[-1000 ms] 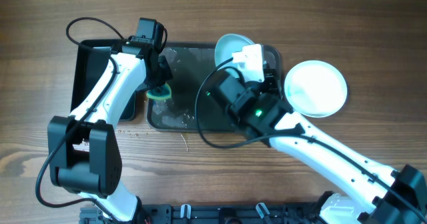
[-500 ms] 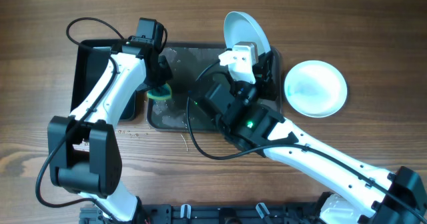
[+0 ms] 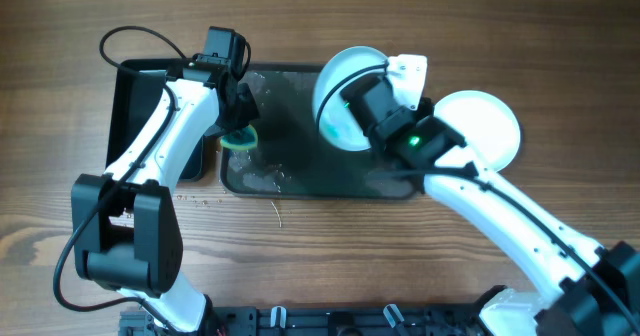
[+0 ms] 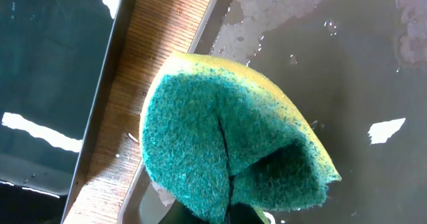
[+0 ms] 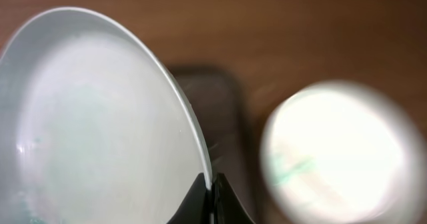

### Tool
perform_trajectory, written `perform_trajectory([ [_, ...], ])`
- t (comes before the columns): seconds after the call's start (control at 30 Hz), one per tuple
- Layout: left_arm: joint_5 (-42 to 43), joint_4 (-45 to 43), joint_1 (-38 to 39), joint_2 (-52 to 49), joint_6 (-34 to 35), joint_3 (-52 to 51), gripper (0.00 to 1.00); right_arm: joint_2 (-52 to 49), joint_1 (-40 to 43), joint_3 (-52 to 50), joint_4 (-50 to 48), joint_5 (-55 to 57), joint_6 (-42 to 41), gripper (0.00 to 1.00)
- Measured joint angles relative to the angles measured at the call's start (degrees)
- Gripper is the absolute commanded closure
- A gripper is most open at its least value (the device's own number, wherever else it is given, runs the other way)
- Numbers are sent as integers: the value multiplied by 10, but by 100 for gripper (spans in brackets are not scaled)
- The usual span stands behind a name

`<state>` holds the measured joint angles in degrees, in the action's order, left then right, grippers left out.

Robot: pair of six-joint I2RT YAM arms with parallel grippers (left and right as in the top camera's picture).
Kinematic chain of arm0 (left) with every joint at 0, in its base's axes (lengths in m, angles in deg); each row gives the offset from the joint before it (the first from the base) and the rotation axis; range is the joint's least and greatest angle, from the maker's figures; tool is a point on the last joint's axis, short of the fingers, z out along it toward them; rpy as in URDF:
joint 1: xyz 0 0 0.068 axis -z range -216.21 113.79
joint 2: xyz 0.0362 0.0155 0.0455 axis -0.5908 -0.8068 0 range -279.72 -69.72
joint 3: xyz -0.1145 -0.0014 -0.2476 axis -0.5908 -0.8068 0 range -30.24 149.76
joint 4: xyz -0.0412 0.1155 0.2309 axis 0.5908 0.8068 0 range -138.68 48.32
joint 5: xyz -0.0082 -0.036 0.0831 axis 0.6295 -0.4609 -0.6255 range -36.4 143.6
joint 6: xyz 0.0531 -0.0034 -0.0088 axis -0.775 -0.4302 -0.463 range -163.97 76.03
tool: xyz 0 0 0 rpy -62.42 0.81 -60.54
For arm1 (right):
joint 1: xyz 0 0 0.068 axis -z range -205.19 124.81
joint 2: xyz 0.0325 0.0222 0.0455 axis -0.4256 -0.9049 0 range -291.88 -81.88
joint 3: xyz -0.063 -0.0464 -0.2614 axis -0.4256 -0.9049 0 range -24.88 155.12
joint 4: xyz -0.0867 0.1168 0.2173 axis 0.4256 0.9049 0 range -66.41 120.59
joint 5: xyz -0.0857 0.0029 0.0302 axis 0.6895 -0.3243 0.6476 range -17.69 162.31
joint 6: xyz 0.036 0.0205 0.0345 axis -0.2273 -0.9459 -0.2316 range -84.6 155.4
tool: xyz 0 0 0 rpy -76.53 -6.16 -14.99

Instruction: Clean dirty plates on tray and stack at the side

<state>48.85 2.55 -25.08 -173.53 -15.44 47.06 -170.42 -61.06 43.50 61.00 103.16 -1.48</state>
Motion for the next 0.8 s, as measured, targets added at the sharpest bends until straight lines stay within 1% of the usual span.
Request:
perform_trajectory([
  [0.13,0,0,0,0,0,0,96,-62,31,-13,-22,-127,-53,96],
  [0.27,0,0,0,0,0,0,96,-125,30,-20,-39,-201,-83,96],
  [0.3,0,0,0,0,0,0,96,-138,30,-21,-41,-219,-92,92],
  [0.37,0,0,0,0,0,0,96,-154,30,-23,-44,-240,-102,75],
  [0.4,0,0,0,0,0,0,96,-160,31,-24,-48,-252,-102,72],
  [0.5,0,0,0,0,0,0,96,-163,31,-24,-67,-285,-95,53],
  [0.6,0,0,0,0,0,0,96,-163,33,-23,-72,-325,-62,44],
  [0.67,0,0,0,0,0,0,96,-163,43,-21,-70,-362,-27,39],
  [0.8,0,0,0,0,0,0,96,-167,92,12,-33,-430,66,38],
])
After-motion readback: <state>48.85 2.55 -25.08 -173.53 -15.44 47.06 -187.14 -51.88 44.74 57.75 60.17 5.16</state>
